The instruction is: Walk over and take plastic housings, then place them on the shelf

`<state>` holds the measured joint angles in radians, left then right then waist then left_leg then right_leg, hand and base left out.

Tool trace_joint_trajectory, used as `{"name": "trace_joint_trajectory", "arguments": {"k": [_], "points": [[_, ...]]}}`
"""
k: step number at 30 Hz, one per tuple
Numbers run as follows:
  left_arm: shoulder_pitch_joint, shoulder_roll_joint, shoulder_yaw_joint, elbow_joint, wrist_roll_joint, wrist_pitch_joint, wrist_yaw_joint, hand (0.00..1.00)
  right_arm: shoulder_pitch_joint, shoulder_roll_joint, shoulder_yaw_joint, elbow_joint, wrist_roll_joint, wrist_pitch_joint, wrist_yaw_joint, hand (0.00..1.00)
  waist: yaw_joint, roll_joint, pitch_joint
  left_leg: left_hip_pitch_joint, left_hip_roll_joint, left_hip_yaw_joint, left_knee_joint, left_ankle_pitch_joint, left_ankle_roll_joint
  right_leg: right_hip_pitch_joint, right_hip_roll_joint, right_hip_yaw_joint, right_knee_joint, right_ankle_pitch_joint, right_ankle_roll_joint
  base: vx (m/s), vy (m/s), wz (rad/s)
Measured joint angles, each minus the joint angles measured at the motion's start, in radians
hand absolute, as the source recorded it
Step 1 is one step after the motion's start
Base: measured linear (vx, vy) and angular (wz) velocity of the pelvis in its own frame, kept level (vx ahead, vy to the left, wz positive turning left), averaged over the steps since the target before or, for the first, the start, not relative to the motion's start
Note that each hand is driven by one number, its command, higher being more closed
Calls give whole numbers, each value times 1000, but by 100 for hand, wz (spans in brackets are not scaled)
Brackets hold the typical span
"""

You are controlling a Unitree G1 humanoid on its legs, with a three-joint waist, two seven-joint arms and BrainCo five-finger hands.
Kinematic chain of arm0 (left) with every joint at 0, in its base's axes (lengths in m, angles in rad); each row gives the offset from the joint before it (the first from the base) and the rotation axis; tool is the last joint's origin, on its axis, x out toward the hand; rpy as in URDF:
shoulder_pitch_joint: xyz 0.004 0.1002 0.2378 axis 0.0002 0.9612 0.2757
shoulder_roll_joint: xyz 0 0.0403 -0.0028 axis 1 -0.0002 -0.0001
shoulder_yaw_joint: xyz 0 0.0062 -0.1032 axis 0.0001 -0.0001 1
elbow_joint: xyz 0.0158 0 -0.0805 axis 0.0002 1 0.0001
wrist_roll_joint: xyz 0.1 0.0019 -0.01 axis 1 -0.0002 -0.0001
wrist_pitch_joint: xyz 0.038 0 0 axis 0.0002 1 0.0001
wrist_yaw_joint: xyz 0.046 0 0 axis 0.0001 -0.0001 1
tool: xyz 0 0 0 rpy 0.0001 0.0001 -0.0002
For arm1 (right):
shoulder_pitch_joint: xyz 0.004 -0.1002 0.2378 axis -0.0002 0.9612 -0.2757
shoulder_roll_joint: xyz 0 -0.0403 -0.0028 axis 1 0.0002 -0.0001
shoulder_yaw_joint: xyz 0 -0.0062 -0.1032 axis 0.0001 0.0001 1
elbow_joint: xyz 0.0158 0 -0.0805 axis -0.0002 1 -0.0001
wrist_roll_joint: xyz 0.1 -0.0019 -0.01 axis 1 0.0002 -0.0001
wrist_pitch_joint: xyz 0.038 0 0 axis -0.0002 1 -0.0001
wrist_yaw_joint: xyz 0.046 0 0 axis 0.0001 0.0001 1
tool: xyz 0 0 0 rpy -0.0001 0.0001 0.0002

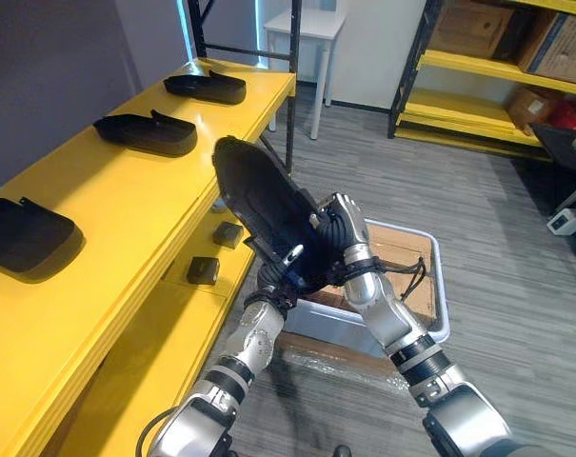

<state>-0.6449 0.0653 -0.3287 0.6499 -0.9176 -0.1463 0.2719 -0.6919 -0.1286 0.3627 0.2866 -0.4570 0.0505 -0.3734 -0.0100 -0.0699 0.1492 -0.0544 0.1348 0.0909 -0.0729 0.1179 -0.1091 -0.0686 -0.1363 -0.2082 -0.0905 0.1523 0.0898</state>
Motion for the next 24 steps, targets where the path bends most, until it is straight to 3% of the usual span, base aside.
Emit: {"name": "trace_joint_trajectory", "arguments": {"k": [6, 10, 12, 16, 18, 20, 21, 22, 24], "points": [[4, -23, 53, -10, -85, -20, 16, 100, 96, 18, 0, -50, 42, -20, -36, 100, -9, 1, -28, 7, 0, -11, -3, -1, -3, 12, -1, -18, 0, -7, -1, -6, 10, 5], [78, -34, 71, -125, -92, -74, 26, 100, 167, 17, -1, -127, 68, -78, -47, 100, -12, 1, -29, 11, 0, -27, -1, -2, -5, 27, -1, -33, 0, -12, 0, 15, 16, 12], [140, -50, 75, -198, -91, -80, 32, 100, 207, 18, 3, -161, 74, -109, -47, 100, -8, 2, -31, 13, -1, -47, 3, -2, -5, 45, -2, -56, 4, -19, 0, 43, 13, 30], [274, -80, 93, -339, -38, -89, 36, 100, 313, 26, 12, -235, 88, -163, -47, 100, 5, 13, -39, -32, -24, -149, 49, -1, -3, 104, -18, -188, 6, -52, 6, 34, 20, 95], [312, -81, 105, -395, -4, -90, 40, 100, 333, 32, 13, -244, 97, -185, -47, 100, 15, 28, -43, -95, -11, -51, 89, -23, 23, 123, -33, -272, 6, -70, 9, 9, 55, 123], [355, -82, 117, -465, 55, -90, 44, 100, 334, 34, 19, -250, 99, -204, -47, 100, 36, 42, -51, -136, 61, 274, 175, -27, 83, 148, -67, -371, 11, -96, 41, 99, 70, 138], [369, -80, 126, -492, 71, -90, 45, 100, 333, 40, 25, -253, 99, -207, -47, 100, 43, 44, -51, -136, 77, 356, 194, -25, 89, 155, -78, -387, 13, -100, 47, 170, 148, 96], [391, -75, 141, -533, 108, -90, 46, 100, 334, 53, 33, -264, 100, -208, -46, 100, 53, 44, -52, -136, 81, 422, 208, -23, 93, 162, -96, -409, 19, -105, 55, 191, 201, 55], [447, -43, 174, -643, 173, -89, 49, 100, 337, 105, 43, -281, 100, -211, -40, 100, 87, 34, -56, -137, 25, 414, 211, -43, 105, 175, -149, -430, 31, -108, 59, 198, 208, 53]]}}
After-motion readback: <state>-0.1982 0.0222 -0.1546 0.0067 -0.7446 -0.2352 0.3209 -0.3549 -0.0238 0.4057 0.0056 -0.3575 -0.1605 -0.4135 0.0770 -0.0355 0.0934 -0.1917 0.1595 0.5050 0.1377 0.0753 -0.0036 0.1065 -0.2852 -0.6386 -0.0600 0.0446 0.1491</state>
